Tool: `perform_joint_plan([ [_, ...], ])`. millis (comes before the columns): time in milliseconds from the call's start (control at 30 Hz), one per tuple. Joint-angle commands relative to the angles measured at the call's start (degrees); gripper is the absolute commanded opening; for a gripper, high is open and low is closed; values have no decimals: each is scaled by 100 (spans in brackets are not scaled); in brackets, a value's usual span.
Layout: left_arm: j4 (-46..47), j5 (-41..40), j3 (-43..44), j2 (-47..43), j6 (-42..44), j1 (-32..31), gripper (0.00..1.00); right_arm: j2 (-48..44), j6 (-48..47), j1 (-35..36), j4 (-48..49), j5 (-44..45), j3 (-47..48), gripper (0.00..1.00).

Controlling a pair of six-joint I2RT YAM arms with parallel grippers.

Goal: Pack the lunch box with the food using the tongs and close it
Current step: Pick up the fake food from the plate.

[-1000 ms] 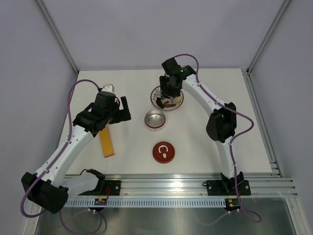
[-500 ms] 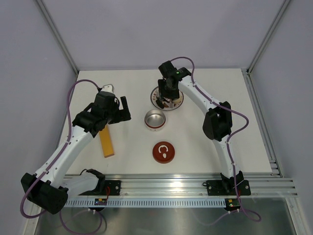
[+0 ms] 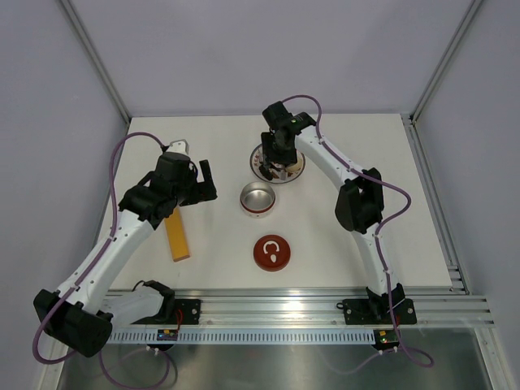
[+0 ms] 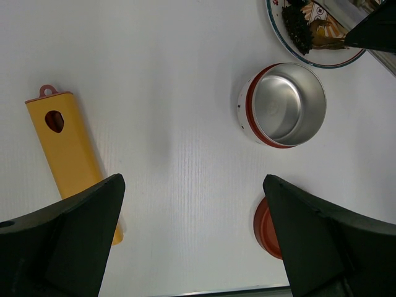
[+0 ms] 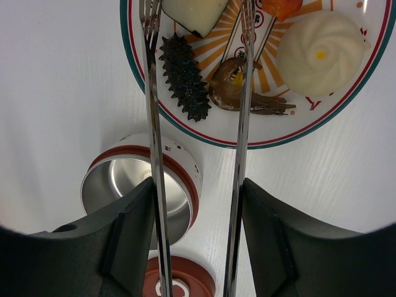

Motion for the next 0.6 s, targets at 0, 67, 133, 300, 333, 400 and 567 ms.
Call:
perform_joint_plan([
  [0, 156, -165, -34, -140, 63, 23, 99, 88, 34, 82, 51, -124, 267, 63],
  [67, 156, -165, -43, -166, 54, 23, 99, 106, 34, 91, 68, -142, 276, 63],
  [133, 156, -165, -43, -175, 54, 32, 99, 132, 34, 91, 60, -169, 285, 63],
  [300, 156, -165, -60, -184, 45, 23, 99, 220, 17, 100, 24, -213, 399, 63],
  [333, 147, -165, -69, -192, 45, 32, 99, 212, 17, 100, 24, -204, 399, 62],
  [400, 147, -165, -52, -192, 45, 23, 99, 185, 17, 100, 24, -195, 381, 59],
  [567, 138, -157, -78, -193, 45, 23, 99, 27, -1, 109, 7, -72, 373, 51],
])
